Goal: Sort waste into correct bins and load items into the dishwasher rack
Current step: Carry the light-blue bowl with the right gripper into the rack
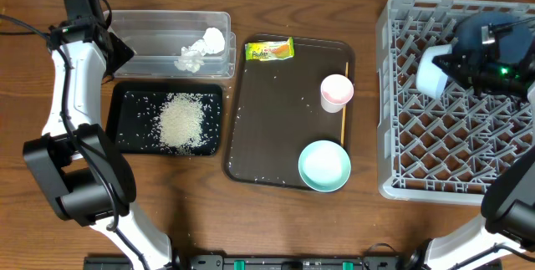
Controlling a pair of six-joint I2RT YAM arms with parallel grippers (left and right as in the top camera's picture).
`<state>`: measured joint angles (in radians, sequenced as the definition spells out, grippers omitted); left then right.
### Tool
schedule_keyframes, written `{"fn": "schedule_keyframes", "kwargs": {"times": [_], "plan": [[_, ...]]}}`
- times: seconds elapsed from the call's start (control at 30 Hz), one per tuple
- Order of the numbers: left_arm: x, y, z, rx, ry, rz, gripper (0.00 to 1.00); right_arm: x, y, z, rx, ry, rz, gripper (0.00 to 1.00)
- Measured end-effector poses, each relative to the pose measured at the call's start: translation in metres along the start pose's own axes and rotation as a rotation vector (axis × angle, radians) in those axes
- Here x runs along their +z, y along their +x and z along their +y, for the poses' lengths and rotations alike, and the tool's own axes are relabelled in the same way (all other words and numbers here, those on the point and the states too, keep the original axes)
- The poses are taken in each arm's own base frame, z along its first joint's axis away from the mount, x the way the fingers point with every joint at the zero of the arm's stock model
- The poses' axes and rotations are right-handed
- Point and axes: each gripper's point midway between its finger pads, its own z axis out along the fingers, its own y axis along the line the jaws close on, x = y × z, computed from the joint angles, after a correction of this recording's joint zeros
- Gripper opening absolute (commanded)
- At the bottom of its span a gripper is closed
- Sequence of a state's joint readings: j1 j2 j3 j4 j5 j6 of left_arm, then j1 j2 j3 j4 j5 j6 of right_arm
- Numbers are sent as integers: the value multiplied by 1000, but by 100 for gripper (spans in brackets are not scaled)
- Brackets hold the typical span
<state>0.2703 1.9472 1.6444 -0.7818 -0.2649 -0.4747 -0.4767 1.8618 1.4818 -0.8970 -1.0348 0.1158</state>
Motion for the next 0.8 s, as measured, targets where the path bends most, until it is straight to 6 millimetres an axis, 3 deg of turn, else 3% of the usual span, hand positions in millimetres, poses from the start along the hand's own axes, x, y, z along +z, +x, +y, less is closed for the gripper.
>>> {"fn": "schedule_keyframes", "kwargs": {"times": [0.27,0.47,0.8], "plan": [[0,0,0,0,0,0,96,-11,-2,-5,29,15,-20,1],[0,0,0,0,0,0,96,-14,-8,3,-49,-73,-40,1],[0,0,0,0,0,0,96,3,-18,16,-183,-152,-48,1]]}}
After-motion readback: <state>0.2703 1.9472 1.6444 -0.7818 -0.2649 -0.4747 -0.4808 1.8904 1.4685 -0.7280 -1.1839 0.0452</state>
